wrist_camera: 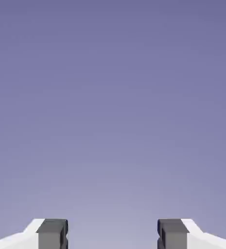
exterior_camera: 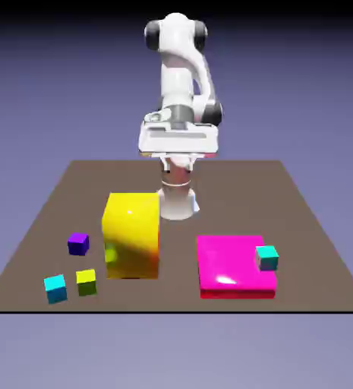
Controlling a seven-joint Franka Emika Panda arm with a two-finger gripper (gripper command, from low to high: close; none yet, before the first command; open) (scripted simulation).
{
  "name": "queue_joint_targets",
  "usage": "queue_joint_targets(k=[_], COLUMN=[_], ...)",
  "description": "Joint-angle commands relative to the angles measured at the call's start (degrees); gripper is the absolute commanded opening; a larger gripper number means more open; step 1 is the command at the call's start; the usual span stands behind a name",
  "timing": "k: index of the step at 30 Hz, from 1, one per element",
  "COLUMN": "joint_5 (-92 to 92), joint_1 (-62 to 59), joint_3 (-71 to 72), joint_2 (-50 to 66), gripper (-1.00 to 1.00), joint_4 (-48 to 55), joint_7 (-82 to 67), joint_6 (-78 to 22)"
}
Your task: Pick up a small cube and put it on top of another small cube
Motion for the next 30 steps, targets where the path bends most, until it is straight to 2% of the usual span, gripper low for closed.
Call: queue_joint_targets(k=[1, 21, 30], joint_5=[0.79, 1.17, -3.79], joint_1=[1.19, 22.87, 28.84], joint_3=[-1.18, -42.71, -61.39], joint_2=[0.32, 3.46, 3.32], gripper=[0.0, 0.0, 0.0], joint_4=[1.3, 11.0, 8.61], joint_7=[-0.6, -17.85, -24.89], joint_6=[-1.03, -4.34, 0.28])
